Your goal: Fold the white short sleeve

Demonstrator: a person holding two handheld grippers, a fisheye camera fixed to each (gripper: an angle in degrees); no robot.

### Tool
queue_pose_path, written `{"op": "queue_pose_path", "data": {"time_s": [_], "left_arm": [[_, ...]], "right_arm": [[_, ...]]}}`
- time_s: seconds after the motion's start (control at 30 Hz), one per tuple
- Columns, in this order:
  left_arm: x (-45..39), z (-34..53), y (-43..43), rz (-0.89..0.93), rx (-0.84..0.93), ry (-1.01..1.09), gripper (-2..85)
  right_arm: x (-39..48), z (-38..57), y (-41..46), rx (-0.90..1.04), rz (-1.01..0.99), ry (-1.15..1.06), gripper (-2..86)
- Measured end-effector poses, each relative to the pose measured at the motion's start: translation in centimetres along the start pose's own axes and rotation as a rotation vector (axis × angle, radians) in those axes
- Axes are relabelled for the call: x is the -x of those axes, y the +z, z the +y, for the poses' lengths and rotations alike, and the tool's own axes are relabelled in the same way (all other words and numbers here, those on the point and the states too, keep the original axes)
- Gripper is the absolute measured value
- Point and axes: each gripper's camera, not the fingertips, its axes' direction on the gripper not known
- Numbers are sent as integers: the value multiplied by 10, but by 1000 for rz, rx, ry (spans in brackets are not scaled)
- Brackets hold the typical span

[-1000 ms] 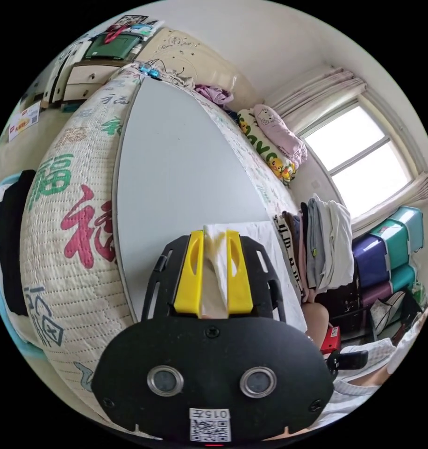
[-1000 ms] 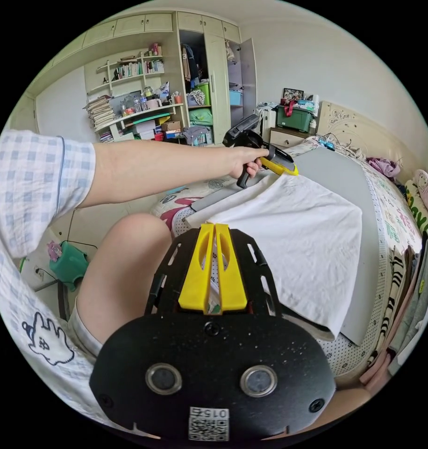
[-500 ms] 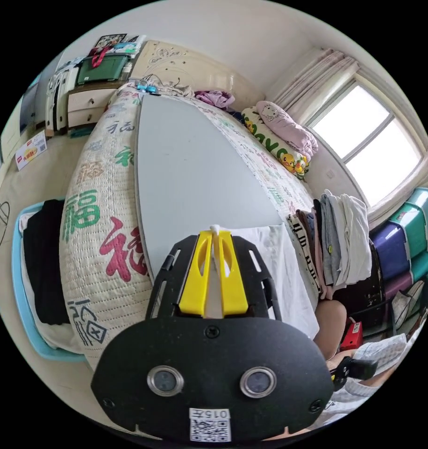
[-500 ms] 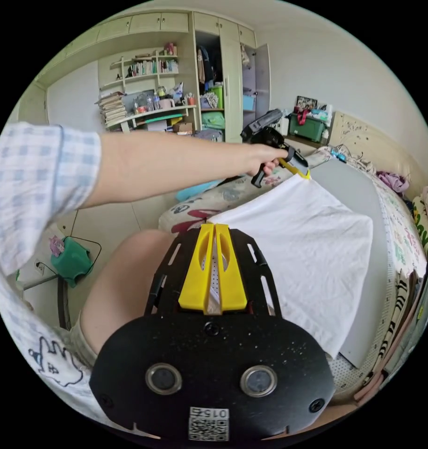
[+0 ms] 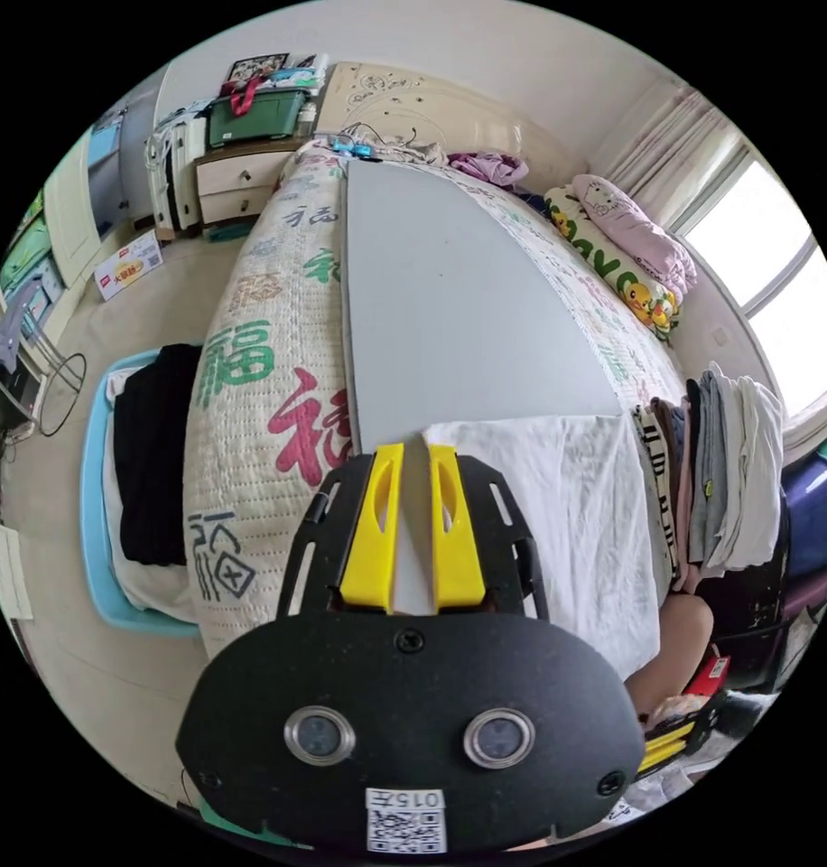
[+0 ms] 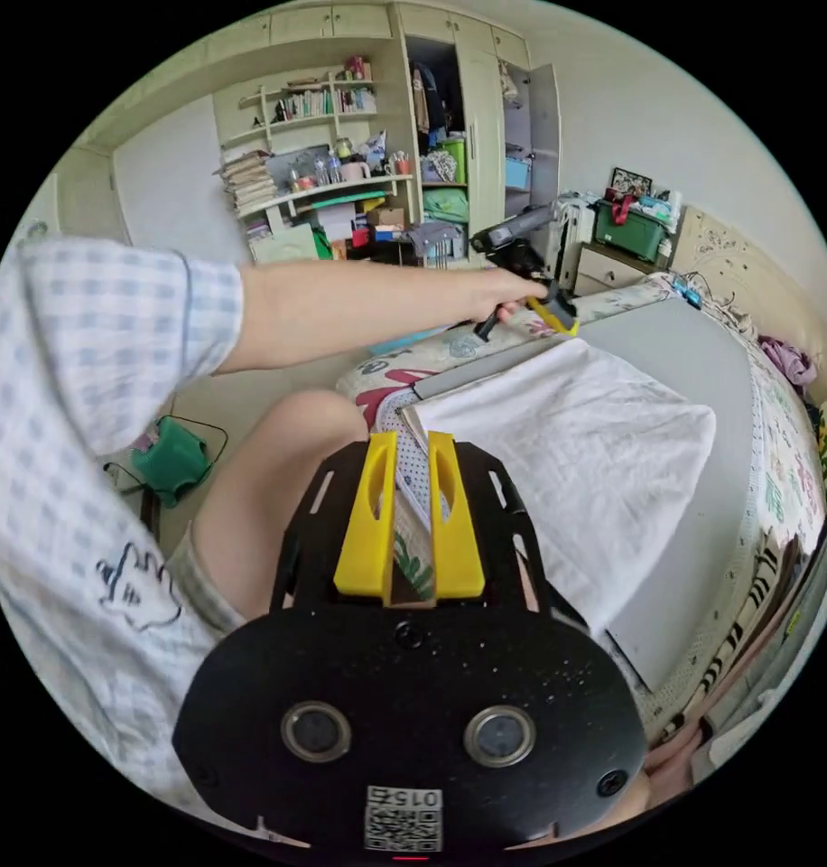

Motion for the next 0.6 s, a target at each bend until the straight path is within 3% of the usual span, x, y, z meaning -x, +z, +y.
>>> {"op": "queue_pose_path", "data": {"time_s": [0.17, 0.37, 0.6], "left_arm": [[-55, 10, -24, 132, -36, 151, 41], [-156, -12, 12, 154, 27, 321, 56], [-200, -45, 93, 115, 193, 281, 21]], "right_arm": [[-58, 46, -29, 29, 204, 243, 105], [-70, 58, -9, 97, 235, 287, 128], [-75, 59, 0, 106, 322, 308, 15]]}}
